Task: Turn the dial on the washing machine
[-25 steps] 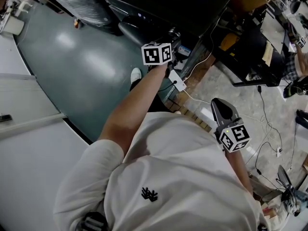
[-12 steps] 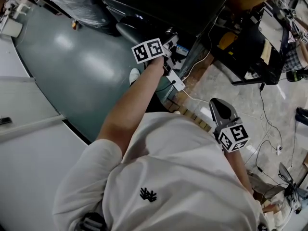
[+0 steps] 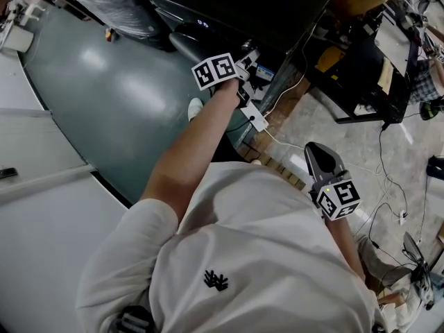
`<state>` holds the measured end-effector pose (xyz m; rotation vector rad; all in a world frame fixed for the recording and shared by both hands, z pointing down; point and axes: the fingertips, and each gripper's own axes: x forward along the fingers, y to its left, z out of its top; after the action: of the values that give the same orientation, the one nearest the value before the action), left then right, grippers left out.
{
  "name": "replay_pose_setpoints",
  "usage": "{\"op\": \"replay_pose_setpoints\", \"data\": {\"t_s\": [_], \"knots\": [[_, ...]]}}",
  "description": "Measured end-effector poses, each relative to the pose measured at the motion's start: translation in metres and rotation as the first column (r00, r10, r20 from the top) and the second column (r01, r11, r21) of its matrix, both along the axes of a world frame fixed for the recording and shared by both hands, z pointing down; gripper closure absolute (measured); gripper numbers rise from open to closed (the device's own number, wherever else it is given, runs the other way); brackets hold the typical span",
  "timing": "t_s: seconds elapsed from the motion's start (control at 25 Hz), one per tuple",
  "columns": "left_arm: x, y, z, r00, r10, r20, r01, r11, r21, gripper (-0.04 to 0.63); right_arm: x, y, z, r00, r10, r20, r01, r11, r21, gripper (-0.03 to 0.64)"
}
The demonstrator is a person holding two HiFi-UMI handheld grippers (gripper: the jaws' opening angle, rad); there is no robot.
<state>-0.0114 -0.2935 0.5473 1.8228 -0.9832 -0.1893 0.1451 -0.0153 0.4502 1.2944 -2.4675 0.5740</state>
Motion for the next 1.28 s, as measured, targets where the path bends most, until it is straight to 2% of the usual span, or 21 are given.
{"op": "replay_pose_setpoints", "data": {"t_s": [0.16,0.28,0.36,0.48,0.52,0.56,0.8,1.0,1.12,1.28], "knots": [[0.0,0.0018,-0.0012,0.994,0.023,0.107,-0.028,0.999,0.042,0.275,-0.0001,0.0009,0.0001,1.0,-0.002,0.002,0.002,1.0,0.001,0.601],[-0.0007,0.0032,-0.0014,0.978,0.035,0.204,-0.05,0.996,0.071,0.276,-0.0006,0.0015,0.0,1.0,-0.004,0.003,0.004,1.0,0.002,0.601],[-0.0019,0.0033,-0.0016,0.953,0.043,0.301,-0.076,0.992,0.097,0.276,-0.0003,0.0013,-0.0004,1.0,-0.005,0.001,0.005,1.0,0.003,0.601],[-0.0015,0.0027,-0.0039,0.891,0.05,0.451,-0.129,0.981,0.147,0.276,0.0025,0.0005,0.0002,1.0,0.0,0.002,0.0,1.0,0.003,0.601],[-0.0013,0.0023,-0.0059,0.878,0.049,0.477,-0.142,0.977,0.162,0.276,0.0029,0.0004,0.0002,1.0,0.001,0.002,-0.001,1.0,0.003,0.601],[-0.0016,0.0019,-0.0066,0.875,0.047,0.483,-0.144,0.975,0.167,0.276,0.0032,0.0001,0.0001,1.0,0.003,0.003,-0.003,1.0,0.002,0.601],[-0.0002,0.0029,-0.0001,0.938,0.046,0.344,-0.09,0.99,0.112,0.275,0.0062,-0.0027,0.0001,1.0,0.004,0.007,-0.004,1.0,0.002,0.601],[0.0019,0.007,-0.0017,0.987,0.028,0.158,-0.041,0.996,0.078,0.272,0.0039,-0.0029,-0.0005,1.0,0.002,0.01,-0.002,1.0,0.003,0.601],[0.0019,0.0071,-0.0035,0.999,-0.006,0.042,0.005,0.999,0.046,0.268,0.0047,-0.0022,-0.0005,1.0,-0.001,0.011,0.001,1.0,0.002,0.601],[-0.0028,0.0016,-0.003,0.995,-0.061,-0.082,0.061,0.998,-0.012,0.268,0.0025,-0.0037,-0.0005,1.0,-0.004,0.011,0.004,1.0,-0.001,0.601]]}}
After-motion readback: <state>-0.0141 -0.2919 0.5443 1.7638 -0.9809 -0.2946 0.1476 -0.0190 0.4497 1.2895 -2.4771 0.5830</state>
